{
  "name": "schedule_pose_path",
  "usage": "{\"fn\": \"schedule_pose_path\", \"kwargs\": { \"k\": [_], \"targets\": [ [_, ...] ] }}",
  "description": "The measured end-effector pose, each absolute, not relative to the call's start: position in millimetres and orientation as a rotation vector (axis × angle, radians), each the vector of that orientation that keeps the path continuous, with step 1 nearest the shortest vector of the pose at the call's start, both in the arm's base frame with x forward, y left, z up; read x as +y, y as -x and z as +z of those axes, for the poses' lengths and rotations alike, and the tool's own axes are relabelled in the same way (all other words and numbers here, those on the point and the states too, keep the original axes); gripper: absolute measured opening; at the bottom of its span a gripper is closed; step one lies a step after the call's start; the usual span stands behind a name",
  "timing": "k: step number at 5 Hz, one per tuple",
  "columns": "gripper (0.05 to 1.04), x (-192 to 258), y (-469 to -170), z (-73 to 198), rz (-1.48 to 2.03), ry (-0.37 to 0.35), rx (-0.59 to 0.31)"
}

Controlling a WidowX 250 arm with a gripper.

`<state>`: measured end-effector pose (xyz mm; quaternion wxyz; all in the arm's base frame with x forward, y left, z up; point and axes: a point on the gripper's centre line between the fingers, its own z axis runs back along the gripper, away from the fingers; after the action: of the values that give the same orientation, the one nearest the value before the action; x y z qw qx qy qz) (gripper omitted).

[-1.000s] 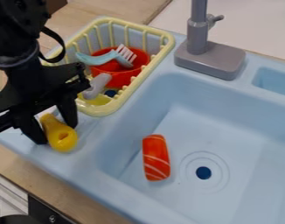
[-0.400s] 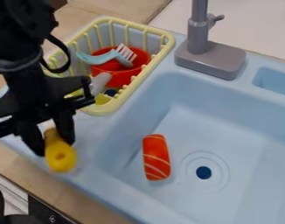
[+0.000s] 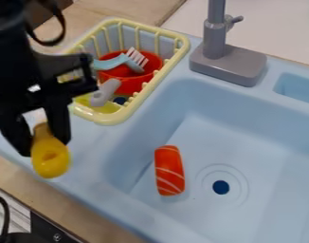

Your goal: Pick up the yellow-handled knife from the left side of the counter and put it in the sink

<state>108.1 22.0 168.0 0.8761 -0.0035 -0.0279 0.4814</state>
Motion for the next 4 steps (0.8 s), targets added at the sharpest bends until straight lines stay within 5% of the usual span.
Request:
{"fn": "schedule_pose_path", "kwargs": {
  "k": [1, 4],
  "targets": [
    [0.328, 8, -104, 182, 0.966, -0.002, -0.088],
    [0.328, -63, -171, 161, 0.420, 0.035, -0.168]
  ]
}}
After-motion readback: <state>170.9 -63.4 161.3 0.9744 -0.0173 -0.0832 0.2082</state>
